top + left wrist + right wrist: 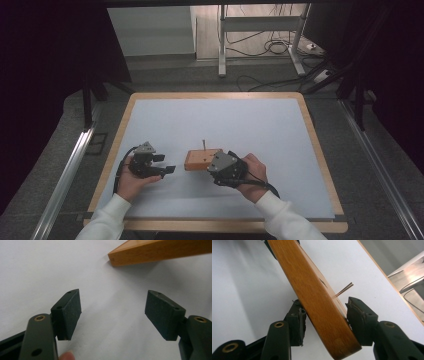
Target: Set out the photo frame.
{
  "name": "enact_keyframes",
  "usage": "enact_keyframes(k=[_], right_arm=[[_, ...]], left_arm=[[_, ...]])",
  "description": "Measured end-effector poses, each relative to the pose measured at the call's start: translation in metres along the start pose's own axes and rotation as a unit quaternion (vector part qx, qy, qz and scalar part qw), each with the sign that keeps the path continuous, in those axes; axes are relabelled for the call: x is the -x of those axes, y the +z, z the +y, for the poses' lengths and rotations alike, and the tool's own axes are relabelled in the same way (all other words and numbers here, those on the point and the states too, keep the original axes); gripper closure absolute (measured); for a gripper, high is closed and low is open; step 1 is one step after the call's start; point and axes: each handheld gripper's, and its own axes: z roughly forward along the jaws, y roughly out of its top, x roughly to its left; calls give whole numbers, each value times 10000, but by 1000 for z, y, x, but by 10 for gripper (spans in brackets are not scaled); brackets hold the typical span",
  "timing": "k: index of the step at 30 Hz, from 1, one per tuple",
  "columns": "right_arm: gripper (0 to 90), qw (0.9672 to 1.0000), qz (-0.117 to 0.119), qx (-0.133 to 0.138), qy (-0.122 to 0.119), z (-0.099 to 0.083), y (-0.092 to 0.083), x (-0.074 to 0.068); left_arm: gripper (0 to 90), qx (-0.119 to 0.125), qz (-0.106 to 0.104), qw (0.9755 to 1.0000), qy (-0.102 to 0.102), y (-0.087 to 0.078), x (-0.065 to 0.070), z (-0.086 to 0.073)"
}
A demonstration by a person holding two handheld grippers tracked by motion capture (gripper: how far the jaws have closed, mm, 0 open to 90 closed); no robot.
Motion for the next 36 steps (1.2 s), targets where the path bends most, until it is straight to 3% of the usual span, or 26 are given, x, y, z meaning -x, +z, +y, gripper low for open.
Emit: enact_keyframes(k=[9, 20, 23, 27, 36], right_arm=[[539, 9996, 219, -98, 142, 18, 5, 24], [565, 9996, 129, -121, 240, 33, 14, 44], [601, 9996, 80, -152, 228, 35, 18, 48], [651, 9996, 181, -110, 192, 39, 21, 51], [687, 9996, 284, -17, 55, 42, 24, 50]], left_arm=[[287, -33, -29, 10000, 4, 1, -1, 0], [285, -61, -79, 9999, -26, 3, 0, -1], [285, -71, -74, 9999, 2, 3, 0, -1], [285, -65, -70, 10000, 13, 3, 0, -1], [285, -97, -71, 9999, 25, 5, -1, -2]])
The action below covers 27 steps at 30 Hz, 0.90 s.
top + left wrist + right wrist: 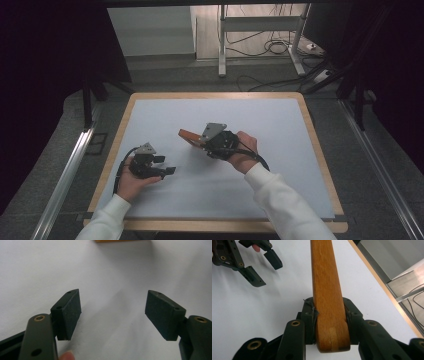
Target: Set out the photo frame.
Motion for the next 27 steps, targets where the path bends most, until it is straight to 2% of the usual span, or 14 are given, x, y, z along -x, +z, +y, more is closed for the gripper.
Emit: enact_keyframes(k=[2, 5, 12, 15, 21, 27], right_arm=[[693, 9999, 61, 107, 84, 0, -3, 2], [694, 9991, 291, 243, 202, -1, -10, 6], [692, 9967, 730, 365, 13, -1, -30, -4], [689, 9971, 672, 343, -8, -5, -32, -4], [680, 9988, 462, 166, 27, -12, -33, 5], [658, 9993, 293, 83, 203, -19, -32, 18]], left_arm=[[285, 3, 0, 10000, -4, 0, 0, 0], [285, 7, 2, 10000, -19, 0, 0, 0], [285, -4, -19, 10000, -27, 2, 1, 0], [284, -19, -40, 10000, -10, 2, 2, 1], [282, -35, -41, 10000, -12, 3, 2, 0], [278, -43, -76, 10000, 40, 4, 2, 0]])
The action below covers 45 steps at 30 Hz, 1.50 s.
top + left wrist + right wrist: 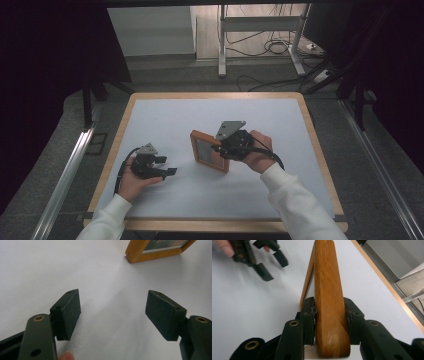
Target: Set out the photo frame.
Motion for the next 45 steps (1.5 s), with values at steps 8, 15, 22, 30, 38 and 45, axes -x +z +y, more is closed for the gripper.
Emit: enact_keyframes(k=[8, 15, 22, 30, 38, 45], right_arm=[[607, 9998, -174, -72, 71, -1, 6, 9], [541, 9988, -399, -214, 190, -2, 13, 15], [470, 9974, -575, -303, 319, -4, 21, 24], [397, 9948, -712, -329, 642, -9, 32, 35], [323, 9924, -772, -308, 910, -11, 35, 39], [268, 9911, -900, -206, 960, -13, 30, 37]], left_arm=[[276, 5, 10, 10000, 2, -1, 0, 0], [275, 1, -8, 10000, 8, 0, 0, 0], [275, -3, 2, 10000, 15, 0, 0, 0], [274, 7, 7, 10000, 16, 0, -1, -1], [274, -6, -2, 10000, 18, 1, 0, -1], [273, -17, 11, 10000, 27, 1, 0, -1]])
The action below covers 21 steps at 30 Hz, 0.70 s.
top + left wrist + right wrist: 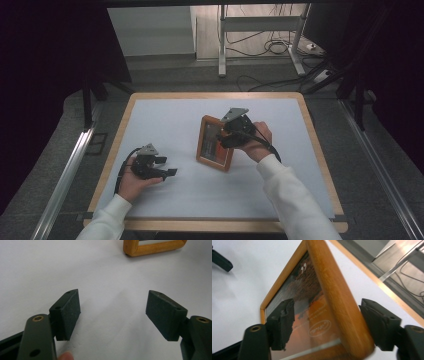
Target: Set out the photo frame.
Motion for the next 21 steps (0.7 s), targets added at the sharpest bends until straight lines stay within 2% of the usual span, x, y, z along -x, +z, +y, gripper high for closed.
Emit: enact_keyframes(k=[2, 5, 11, 15, 19, 21], right_arm=[[254, 9999, -35, 125, 81, -2, -7, 2], [226, 9986, -41, 383, 364, -8, -21, 4], [225, 9946, 101, 736, 722, -36, -44, 4], [234, 9925, 210, 787, 915, -56, -49, -3], [301, 9899, 224, 903, 1067, -74, -50, -14], [375, 9891, 284, 913, 1120, -83, -49, -20]], left_arm=[[273, 6, 0, 10000, -11, 0, 0, 0], [273, 18, 4, 10000, 5, -1, 1, 0], [273, -1, -1, 10000, 6, 1, 1, 0], [273, -21, 9, 10000, 20, 1, 2, 1], [273, 11, 22, 10000, -4, 1, 1, 0], [273, -34, 24, 10000, 38, 1, 1, 0]])
